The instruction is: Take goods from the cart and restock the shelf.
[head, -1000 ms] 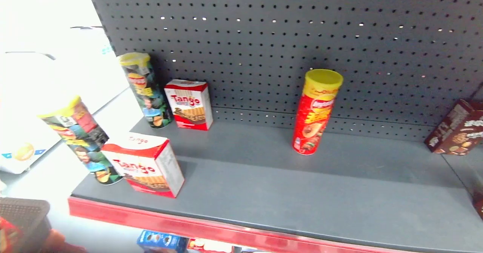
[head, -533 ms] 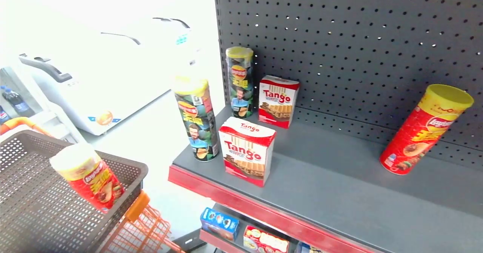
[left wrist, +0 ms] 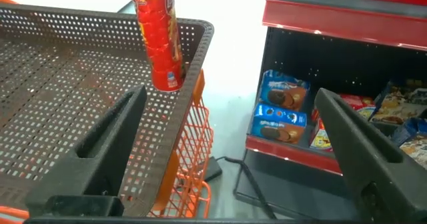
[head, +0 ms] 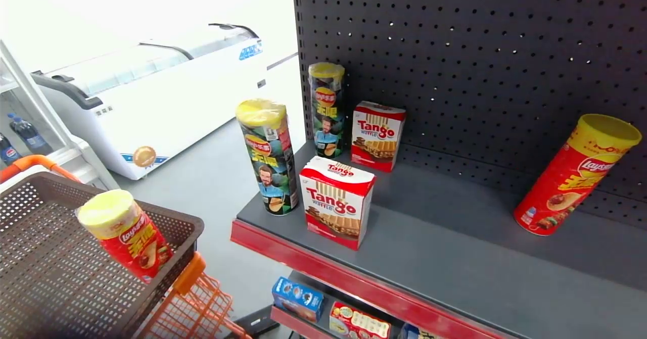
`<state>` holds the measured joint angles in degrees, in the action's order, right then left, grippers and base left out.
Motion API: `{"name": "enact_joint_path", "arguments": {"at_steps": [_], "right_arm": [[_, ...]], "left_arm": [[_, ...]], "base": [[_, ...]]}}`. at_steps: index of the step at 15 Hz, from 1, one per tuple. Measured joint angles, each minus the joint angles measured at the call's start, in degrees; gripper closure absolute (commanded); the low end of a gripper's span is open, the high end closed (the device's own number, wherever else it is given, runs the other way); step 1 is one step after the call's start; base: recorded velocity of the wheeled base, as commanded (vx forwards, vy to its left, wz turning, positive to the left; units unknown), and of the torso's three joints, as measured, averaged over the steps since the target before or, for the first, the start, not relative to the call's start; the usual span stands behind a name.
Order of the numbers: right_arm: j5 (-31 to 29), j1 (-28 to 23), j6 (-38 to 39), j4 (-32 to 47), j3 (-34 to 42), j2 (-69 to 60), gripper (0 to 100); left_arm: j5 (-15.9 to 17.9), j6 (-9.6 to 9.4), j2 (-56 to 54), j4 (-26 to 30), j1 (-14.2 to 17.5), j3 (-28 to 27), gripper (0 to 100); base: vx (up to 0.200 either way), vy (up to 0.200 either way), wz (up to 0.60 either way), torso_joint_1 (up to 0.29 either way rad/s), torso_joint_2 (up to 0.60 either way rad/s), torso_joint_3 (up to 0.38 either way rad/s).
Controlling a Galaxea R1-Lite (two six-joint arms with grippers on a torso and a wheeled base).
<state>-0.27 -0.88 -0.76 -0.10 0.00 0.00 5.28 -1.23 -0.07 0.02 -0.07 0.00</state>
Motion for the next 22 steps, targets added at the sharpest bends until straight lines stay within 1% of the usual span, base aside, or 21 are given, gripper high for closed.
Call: {"name": "enact_joint_path", "arguments": {"at_steps": [2,4,6,8,10,11,12,13,14,16,17,18,19,20,21,22], "right_arm": [[0.0,-0.02,0.0,0.02,0.0,0.0,0],[0.02,0.02,-0.02,0.02,0.0,0.0,0],[0.0,0.02,0.0,0.02,0.0,0.0,0],[0.02,0.0,-0.02,0.02,0.0,0.0,0],[0.0,-0.02,0.0,0.02,0.0,0.0,0],[0.0,-0.02,0.0,0.02,0.0,0.0,0],[0.0,-0.02,-0.02,0.02,0.0,0.0,0],[0.0,-0.02,-0.02,0.02,0.0,0.0,0],[0.0,0.02,0.0,0.02,0.0,0.0,0],[0.02,0.02,0.0,0.02,0.0,0.0,0],[0.0,0.02,0.0,0.02,0.0,0.0,0],[0.02,0.0,0.0,0.02,0.0,0.0,0],[0.0,0.0,0.0,0.02,0.0,0.0,0],[0.0,0.0,-0.02,0.02,0.0,0.0,0],[0.0,0.0,0.0,0.02,0.0,0.0,0],[0.0,-0.05,0.0,0.02,0.0,0.0,0]], "left_arm": [[0.05,-0.05,0.0,-0.02,-0.04,0.0,0],[-0.9,-0.05,0.05,0.16,0.0,-0.88,0],[-3.04,-0.11,1.89,1.48,-0.11,-5.47,0],[-5.12,0.11,8.2,2.95,-0.67,-11.59,0],[-8.25,0.59,15.58,3.17,-1.18,-16.01,0],[-9.55,1.5,19.16,2.66,-2.32,-17.69,0],[-10.2,3.63,22.26,2.46,-3.5,-18.79,0],[-10.36,5.41,25.06,2.32,-3.86,-19.54,0],[-9.95,6.31,27.99,2.13,-2.6,-20.14,0],[-7.08,6.8,34.68,0.68,2.83,-21.58,0],[-5.25,6.29,38.61,-1.26,5.34,-22.32,0],[-4.05,4.79,42.22,-4.05,7.2,-22.65,0],[-3.28,2.84,45.52,-6.89,8.64,-22.6,0],[-2.83,0.83,49.52,-11.04,10.09,-22.04,0],[-2.63,-0.27,52.96,-15.68,11.03,-21.19,0],[-2.49,-1.15,56.66,-22.36,11.68,-19.7,0]], "base": [[0.0,0.0,0.0,0.0,0.0,0.0],[0.0,0.0,0.0,0.0,0.0,0.0],[0.0,0.0,0.0,0.0,0.0,0.0],[0.0,0.0,0.0,0.0,0.0,0.0],[0.0,0.0,0.0,0.0,0.0,0.0],[0.0,0.0,0.0,0.0,0.0,0.0],[0.0,0.0,0.0,0.0,0.0,0.0],[0.0,0.0,0.0,0.0,0.0,0.0],[0.0,0.0,0.0,0.0,0.0,0.0],[0.0,0.0,0.0,0.0,0.0,0.0],[0.0,0.0,0.0,0.0,0.0,0.0],[0.0,0.0,0.0,0.0,0.0,0.0],[0.0,0.0,0.0,0.0,0.0,0.0],[0.0,0.0,0.0,0.0,0.0,0.0],[0.0,0.0,0.0,0.0,0.0,0.0],[0.0,0.0,0.0,0.0,0.0,0.0]]}}
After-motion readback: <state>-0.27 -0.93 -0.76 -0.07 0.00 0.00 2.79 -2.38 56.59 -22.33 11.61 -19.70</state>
